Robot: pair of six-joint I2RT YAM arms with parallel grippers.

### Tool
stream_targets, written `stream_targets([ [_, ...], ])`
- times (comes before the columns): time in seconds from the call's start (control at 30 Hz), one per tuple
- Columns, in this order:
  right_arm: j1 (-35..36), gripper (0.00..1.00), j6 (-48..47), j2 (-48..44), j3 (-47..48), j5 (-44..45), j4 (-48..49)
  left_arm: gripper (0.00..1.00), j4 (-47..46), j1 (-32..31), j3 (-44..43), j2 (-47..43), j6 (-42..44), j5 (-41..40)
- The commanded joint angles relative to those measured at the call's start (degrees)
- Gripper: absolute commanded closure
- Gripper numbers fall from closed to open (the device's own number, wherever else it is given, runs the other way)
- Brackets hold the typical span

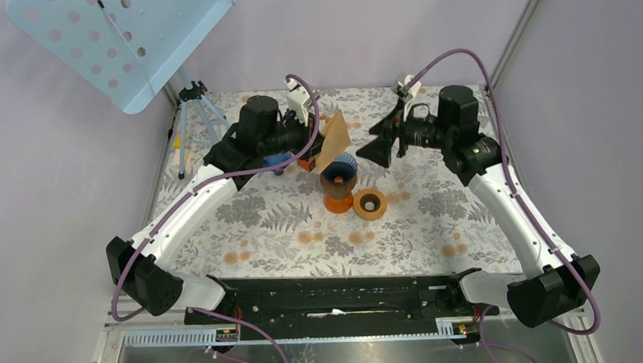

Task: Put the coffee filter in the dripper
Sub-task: Place the coffee filter in the coffee dripper.

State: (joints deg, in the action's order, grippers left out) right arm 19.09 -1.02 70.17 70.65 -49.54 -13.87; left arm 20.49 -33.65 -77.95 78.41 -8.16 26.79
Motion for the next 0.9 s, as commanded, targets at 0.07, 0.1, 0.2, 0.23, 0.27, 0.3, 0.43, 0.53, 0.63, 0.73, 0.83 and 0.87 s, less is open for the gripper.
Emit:
stream_targets([
  [0.07,0.89,0.08,5.06,3.7,10.09,13.24,-1.15,1.0,-0.45,-6.09,-6.52,1.29,1.58,-23.98],
  [0.1,1.39,0.08,5.77,4.33,11.13,14.34,-1.35,1.0,-0.45,-6.63,-7.36,1.98,1.1,-25.14],
  [0.2,2.76,0.08,8.31,5.91,13.4,17.55,-1.87,1.0,-0.5,-7.61,-9.94,3.91,-0.34,-26.51],
  [0.23,3.08,0.08,9.26,6.39,13.85,18.17,-1.79,1.0,-0.9,-7.88,-10.24,4.34,-0.66,-26.58],
  [0.27,3.21,0.08,10.36,6.76,14.03,18.37,-1.57,1.0,-1.73,-8.0,-10.18,4.52,-1.12,-26.57],
  [0.3,3.23,0.08,11.35,7.03,14.07,18.12,-1.2,1.0,-2.6,-8.2,-10.1,4.72,-1.57,-26.54],
  [0.43,3.25,0.08,13.62,7.18,13.88,18.09,-0.46,1.0,-3.55,-9.57,-10.08,6.05,-2.8,-26.55],
  [0.53,3.23,0.08,14.49,7.66,14.22,19.13,-0.83,1.0,-4.14,-10.77,-10.04,6.9,-3.01,-28.38],
  [0.63,3.23,0.09,15.39,8.24,14.63,19.91,-1.03,1.0,-4.67,-12.03,-10.15,7.64,-3.16,-30.08],
  [0.73,3.23,0.1,15.76,8.74,14.63,21.35,-1.42,1.0,-5.01,-12.93,-10.61,8.36,-3.51,-31.6],
  [0.83,3.24,0.11,15.57,8.88,13.97,22.92,-1.74,1.0,-5.2,-13.52,-11.11,8.89,-3.7,-33.11],
  [0.87,3.23,0.12,15.28,8.87,13.76,23.25,-1.83,1.0,-5.21,-13.54,-11.36,9.02,-3.72,-33.44],
])
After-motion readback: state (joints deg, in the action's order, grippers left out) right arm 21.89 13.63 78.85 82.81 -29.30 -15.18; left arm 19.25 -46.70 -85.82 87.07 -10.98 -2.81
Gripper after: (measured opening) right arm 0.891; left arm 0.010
